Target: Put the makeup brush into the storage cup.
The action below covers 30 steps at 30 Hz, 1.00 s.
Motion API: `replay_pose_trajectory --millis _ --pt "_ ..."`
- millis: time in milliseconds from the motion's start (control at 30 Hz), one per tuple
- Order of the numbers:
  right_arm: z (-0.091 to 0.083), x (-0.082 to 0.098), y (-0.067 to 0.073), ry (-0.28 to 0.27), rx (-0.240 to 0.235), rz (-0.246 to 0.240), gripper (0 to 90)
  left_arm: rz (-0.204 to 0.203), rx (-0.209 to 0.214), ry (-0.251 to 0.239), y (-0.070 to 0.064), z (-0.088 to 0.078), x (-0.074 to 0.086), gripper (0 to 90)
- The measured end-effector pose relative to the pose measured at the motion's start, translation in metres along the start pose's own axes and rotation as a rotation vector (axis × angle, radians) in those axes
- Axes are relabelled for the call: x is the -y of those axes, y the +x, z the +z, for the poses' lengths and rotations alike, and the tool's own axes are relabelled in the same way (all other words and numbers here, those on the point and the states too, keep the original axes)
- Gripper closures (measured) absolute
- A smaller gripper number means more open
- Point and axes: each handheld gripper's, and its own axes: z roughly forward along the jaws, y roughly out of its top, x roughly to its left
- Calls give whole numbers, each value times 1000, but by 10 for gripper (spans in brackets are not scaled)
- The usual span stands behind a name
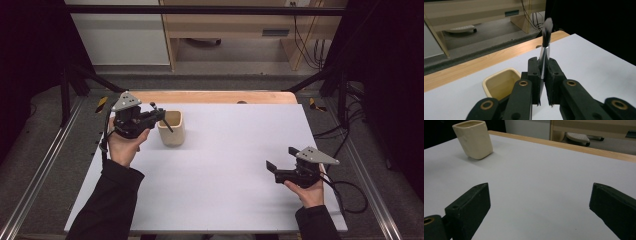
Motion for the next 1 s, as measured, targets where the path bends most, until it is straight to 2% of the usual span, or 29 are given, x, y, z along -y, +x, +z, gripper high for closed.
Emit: replay_pose_trajectory --millis 1000 --pt "2 0 1 3 -15 -2 32 -36 -80 0 24 28 -12 832"
